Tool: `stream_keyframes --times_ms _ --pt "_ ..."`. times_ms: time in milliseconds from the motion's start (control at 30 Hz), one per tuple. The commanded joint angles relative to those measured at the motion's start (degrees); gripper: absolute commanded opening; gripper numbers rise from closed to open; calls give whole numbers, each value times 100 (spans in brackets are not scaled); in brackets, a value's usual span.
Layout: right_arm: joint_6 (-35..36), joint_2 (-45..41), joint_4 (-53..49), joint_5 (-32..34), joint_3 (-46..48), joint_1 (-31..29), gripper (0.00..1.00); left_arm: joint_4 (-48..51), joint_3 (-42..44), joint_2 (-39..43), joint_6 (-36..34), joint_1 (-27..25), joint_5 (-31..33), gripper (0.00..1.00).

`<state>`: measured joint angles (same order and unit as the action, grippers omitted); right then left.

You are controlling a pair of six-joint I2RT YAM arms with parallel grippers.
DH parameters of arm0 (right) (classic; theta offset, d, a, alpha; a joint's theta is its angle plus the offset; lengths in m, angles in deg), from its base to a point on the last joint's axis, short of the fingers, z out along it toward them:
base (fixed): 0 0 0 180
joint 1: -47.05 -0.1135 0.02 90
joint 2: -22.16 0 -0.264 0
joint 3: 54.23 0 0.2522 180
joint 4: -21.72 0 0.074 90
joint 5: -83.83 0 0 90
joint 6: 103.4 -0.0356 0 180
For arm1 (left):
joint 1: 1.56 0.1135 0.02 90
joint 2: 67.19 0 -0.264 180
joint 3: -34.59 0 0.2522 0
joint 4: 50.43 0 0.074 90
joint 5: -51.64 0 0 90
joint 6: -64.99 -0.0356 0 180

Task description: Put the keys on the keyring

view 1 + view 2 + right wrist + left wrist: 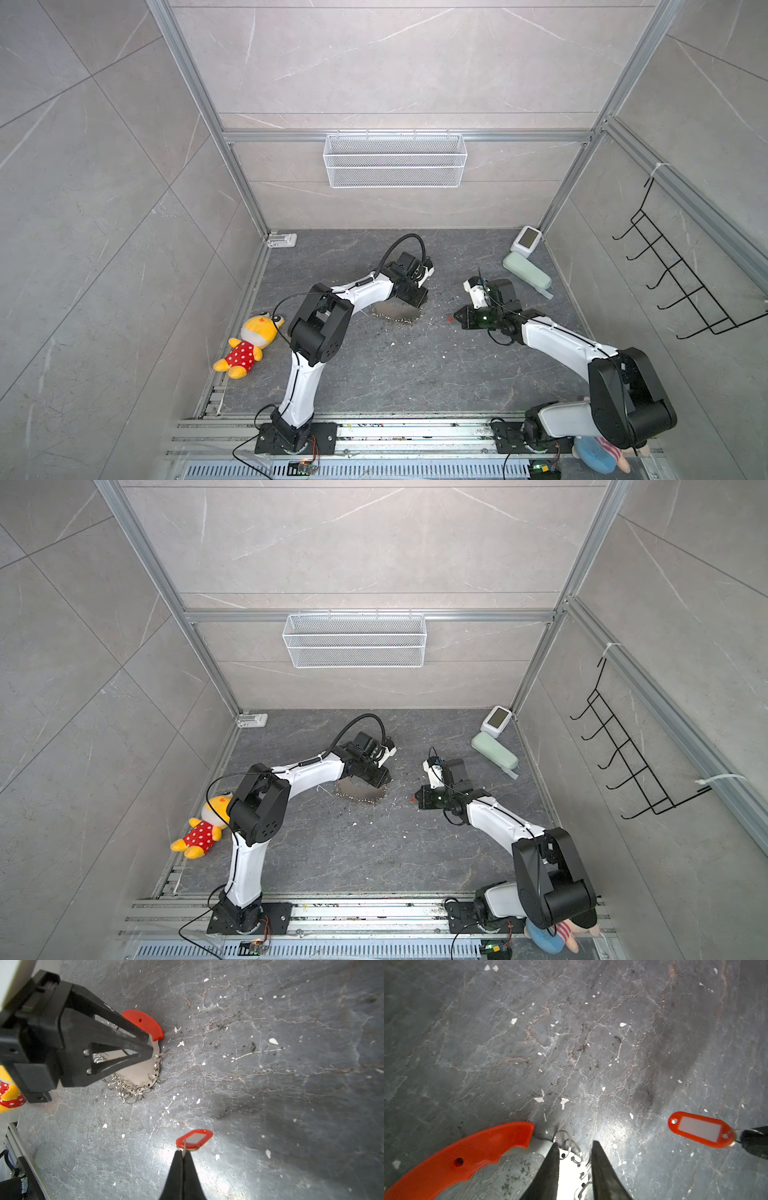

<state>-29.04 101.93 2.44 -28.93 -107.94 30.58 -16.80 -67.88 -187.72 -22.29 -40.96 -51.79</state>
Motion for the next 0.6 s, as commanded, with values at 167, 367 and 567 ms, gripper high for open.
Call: stream_keyframes --times_ms 167,367,567 --pt "-106 -102 113 -68 100 39 0 362 -121 123 353 -187 313 35" --pt "-100 -113 113 -79 92 38 0 453 -207 -3 342 -256 375 33" --pt "-88 -129 116 -88 101 47 0 630 -389 -158 326 -299 489 30"
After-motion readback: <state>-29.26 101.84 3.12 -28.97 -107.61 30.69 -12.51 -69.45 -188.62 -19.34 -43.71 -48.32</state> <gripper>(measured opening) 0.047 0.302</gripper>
